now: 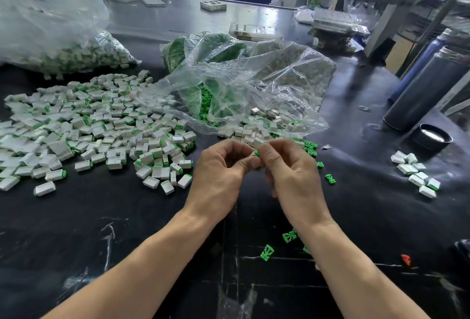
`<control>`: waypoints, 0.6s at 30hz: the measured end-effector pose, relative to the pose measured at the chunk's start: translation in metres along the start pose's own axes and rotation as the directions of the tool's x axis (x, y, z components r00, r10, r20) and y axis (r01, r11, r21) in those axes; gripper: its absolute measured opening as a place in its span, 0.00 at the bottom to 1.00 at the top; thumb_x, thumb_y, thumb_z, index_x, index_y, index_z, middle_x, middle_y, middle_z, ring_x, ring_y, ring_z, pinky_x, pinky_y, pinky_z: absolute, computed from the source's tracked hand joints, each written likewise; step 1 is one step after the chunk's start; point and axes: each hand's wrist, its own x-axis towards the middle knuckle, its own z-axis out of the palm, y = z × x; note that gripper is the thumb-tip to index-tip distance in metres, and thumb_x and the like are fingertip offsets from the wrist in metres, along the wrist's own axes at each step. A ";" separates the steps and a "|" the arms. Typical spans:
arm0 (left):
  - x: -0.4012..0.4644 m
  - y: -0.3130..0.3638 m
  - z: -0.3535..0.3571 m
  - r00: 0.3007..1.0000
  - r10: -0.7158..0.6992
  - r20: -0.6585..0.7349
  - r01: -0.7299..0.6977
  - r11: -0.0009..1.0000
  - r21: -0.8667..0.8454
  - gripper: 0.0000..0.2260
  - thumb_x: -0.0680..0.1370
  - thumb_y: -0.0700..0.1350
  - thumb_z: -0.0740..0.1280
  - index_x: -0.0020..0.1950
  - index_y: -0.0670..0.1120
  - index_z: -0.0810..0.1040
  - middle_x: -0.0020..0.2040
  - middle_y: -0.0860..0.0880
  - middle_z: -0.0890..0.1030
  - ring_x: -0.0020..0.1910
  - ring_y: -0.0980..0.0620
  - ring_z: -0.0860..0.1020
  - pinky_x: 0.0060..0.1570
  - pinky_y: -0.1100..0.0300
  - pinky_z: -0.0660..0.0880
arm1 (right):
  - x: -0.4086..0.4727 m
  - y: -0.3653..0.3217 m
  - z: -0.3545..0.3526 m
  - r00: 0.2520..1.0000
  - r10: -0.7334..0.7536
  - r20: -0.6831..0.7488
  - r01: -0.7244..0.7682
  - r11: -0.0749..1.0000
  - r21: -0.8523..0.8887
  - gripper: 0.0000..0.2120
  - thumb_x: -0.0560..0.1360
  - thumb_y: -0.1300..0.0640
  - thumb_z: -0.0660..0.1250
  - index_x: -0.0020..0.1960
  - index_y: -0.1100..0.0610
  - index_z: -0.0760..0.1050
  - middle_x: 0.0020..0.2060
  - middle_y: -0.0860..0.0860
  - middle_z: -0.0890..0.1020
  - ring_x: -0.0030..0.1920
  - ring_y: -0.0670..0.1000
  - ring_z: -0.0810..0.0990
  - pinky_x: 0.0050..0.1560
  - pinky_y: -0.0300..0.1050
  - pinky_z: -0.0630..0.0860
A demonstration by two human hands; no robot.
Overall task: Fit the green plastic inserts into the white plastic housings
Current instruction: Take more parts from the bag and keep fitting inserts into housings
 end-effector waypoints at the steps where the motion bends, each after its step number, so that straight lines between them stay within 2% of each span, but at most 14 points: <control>1: 0.000 0.000 -0.001 1.000 0.006 0.000 -0.006 1.000 0.009 0.03 0.76 0.40 0.75 0.45 0.45 0.83 0.40 0.51 0.86 0.42 0.56 0.84 0.45 0.69 0.76 | 0.000 -0.001 -0.001 1.000 -0.001 0.020 0.001 1.000 -0.013 0.04 0.82 0.53 0.69 0.48 0.48 0.81 0.42 0.51 0.86 0.39 0.45 0.79 0.39 0.44 0.72; 3: 0.000 -0.001 -0.002 1.000 0.014 -0.003 -0.013 0.999 0.033 0.04 0.76 0.40 0.76 0.45 0.47 0.83 0.40 0.52 0.86 0.42 0.57 0.83 0.45 0.68 0.77 | 0.000 -0.002 -0.001 1.000 -0.005 0.026 0.005 1.000 -0.027 0.04 0.81 0.57 0.70 0.49 0.51 0.82 0.42 0.50 0.86 0.40 0.45 0.80 0.40 0.43 0.72; 5: 0.001 -0.003 -0.002 1.000 0.000 -0.019 0.001 0.998 0.058 0.05 0.75 0.39 0.77 0.46 0.48 0.83 0.40 0.52 0.85 0.42 0.55 0.83 0.45 0.62 0.79 | 0.002 -0.001 -0.002 1.000 0.002 0.011 -0.002 1.000 -0.028 0.04 0.81 0.59 0.71 0.48 0.52 0.82 0.36 0.45 0.84 0.36 0.42 0.79 0.38 0.41 0.72; 7: 0.001 -0.004 -0.002 0.999 -0.013 -0.031 0.016 0.996 0.090 0.07 0.74 0.41 0.78 0.47 0.50 0.82 0.39 0.50 0.84 0.42 0.50 0.83 0.46 0.55 0.82 | 0.003 0.001 -0.003 1.000 0.023 0.014 -0.022 0.998 -0.051 0.04 0.81 0.57 0.70 0.48 0.51 0.82 0.33 0.42 0.82 0.33 0.41 0.77 0.37 0.39 0.71; 9: 0.000 -0.005 -0.003 0.999 0.025 -0.024 -0.020 0.983 0.182 0.08 0.75 0.44 0.78 0.48 0.53 0.81 0.38 0.51 0.83 0.39 0.52 0.81 0.43 0.54 0.80 | 0.004 0.004 -0.002 0.999 0.036 0.025 -0.034 0.994 -0.101 0.04 0.82 0.55 0.70 0.48 0.50 0.81 0.33 0.41 0.82 0.34 0.41 0.78 0.39 0.41 0.73; 11: -0.002 -0.003 -0.004 0.995 0.104 0.007 -0.100 0.936 0.339 0.07 0.76 0.48 0.76 0.49 0.56 0.80 0.38 0.54 0.82 0.37 0.56 0.80 0.40 0.56 0.78 | 0.005 0.006 -0.001 0.999 0.036 0.020 -0.032 0.989 -0.145 0.04 0.82 0.54 0.69 0.49 0.49 0.81 0.35 0.40 0.83 0.36 0.40 0.79 0.41 0.39 0.74; 13: -0.003 0.000 -0.004 0.983 0.179 0.034 -0.174 0.870 0.461 0.06 0.77 0.50 0.75 0.51 0.57 0.80 0.39 0.56 0.82 0.38 0.57 0.80 0.40 0.57 0.78 | 0.005 0.007 0.001 0.999 0.034 0.008 -0.032 0.983 -0.181 0.03 0.82 0.53 0.69 0.49 0.49 0.80 0.36 0.41 0.83 0.37 0.39 0.79 0.42 0.35 0.74; 16: -0.005 0.004 -0.004 0.968 0.247 0.052 -0.228 0.768 0.599 0.05 0.77 0.49 0.74 0.52 0.55 0.81 0.43 0.58 0.80 0.41 0.59 0.78 0.44 0.58 0.77 | 0.005 0.009 0.001 0.999 0.035 -0.006 -0.036 0.973 -0.230 0.03 0.82 0.53 0.70 0.49 0.49 0.81 0.39 0.44 0.85 0.40 0.41 0.81 0.43 0.36 0.76; 18: -0.004 0.004 -0.007 0.964 0.256 0.075 -0.234 0.677 0.697 0.06 0.78 0.50 0.73 0.53 0.54 0.81 0.49 0.57 0.79 0.47 0.57 0.78 0.51 0.58 0.76 | 0.006 0.010 -0.001 0.999 0.045 -0.019 -0.049 0.965 -0.256 0.04 0.81 0.53 0.70 0.48 0.49 0.82 0.39 0.45 0.85 0.42 0.43 0.82 0.45 0.38 0.78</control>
